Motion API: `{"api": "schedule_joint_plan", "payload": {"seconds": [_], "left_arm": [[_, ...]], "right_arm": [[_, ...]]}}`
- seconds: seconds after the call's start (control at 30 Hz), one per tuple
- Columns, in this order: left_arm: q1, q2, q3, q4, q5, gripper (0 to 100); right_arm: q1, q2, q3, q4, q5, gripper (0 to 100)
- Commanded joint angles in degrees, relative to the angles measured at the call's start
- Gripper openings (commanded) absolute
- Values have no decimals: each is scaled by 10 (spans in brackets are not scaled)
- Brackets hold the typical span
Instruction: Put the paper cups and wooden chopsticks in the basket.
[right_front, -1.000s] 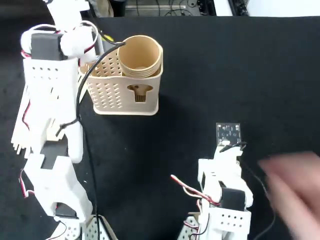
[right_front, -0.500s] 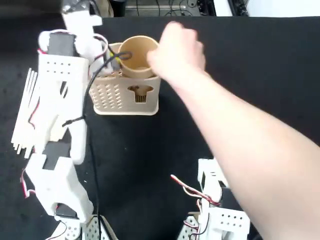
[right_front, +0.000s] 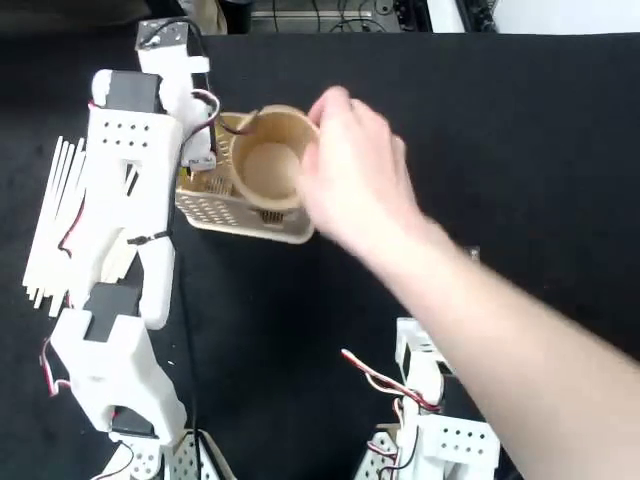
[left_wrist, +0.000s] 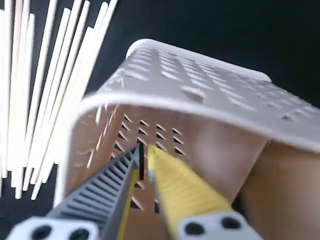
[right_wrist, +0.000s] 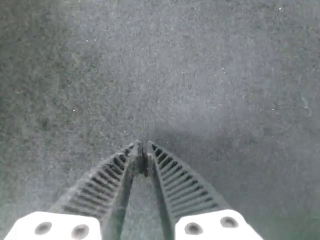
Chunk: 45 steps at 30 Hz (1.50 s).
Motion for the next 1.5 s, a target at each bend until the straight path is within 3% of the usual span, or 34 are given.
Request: {"api": "schedule_joint_plan", "payload": {"seconds": [0.0, 0.27, 0.67, 0.83, 1.1, 1.47], "left_arm": [[-26, -8, 4, 2, 2, 126], [-30, -30, 3, 3, 7, 202], [35, -277, 218, 0, -59, 216], [-10, -342, 178, 1, -18, 295], [24, -352, 168, 2, -17, 310], [-152, -349, 76, 2, -21, 310]], "right_arm": [[6, -39, 0, 3, 3, 18], [6, -39, 0, 3, 3, 18], [6, -39, 0, 3, 3, 18], [6, -39, 0, 3, 3, 18], [6, -39, 0, 3, 3, 18], [6, -39, 0, 3, 3, 18]]}}
